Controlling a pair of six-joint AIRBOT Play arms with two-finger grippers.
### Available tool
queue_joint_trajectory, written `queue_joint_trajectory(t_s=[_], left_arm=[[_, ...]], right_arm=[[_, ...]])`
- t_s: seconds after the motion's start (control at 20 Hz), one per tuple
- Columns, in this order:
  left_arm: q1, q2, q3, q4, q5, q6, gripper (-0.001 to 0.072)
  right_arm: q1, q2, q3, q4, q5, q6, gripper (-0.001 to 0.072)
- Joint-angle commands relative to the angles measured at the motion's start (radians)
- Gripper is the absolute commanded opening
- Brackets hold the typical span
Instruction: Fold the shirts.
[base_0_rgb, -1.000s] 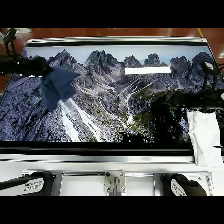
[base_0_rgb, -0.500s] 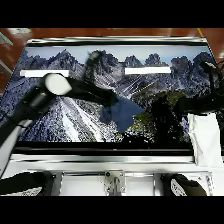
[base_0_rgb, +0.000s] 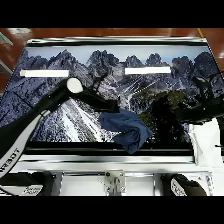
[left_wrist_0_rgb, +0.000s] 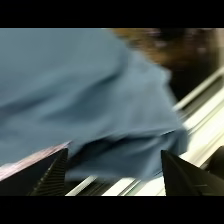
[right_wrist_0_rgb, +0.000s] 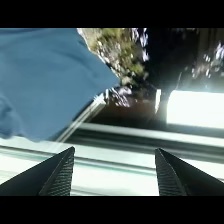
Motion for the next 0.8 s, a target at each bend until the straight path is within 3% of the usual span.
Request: queue_joint_trajectory(t_s=[0.0,0.1,0.15,0.3,0.75], left_arm=[[0.202,0.04,-0.074,0.028,-0.195,0.02,0.0708],[0.246,0.055,-0.201,-0.033,-0.187,0.054,0.0712],[0.246,0.052,-0.261,-0.043,-0.148,0.058,0.0712],[0.221,0.028,-0.407,-0.14,0.007,0.069,0.0713],[0.128,-0.135,-0.428,-0.418,0.225,0.129,0.071]], right_arm=[[-0.1,-0.001,-0.153,0.059,-0.041,-0.053,0.0623],[-0.199,-0.001,-0.269,0.175,-0.087,-0.087,0.0636],[-0.236,-0.001,-0.326,0.224,-0.124,-0.092,0.0669],[-0.277,-0.001,-0.467,0.293,-0.232,-0.092,0.0669],[-0.271,-0.121,-0.549,0.443,-0.362,-0.094,0.0669]])
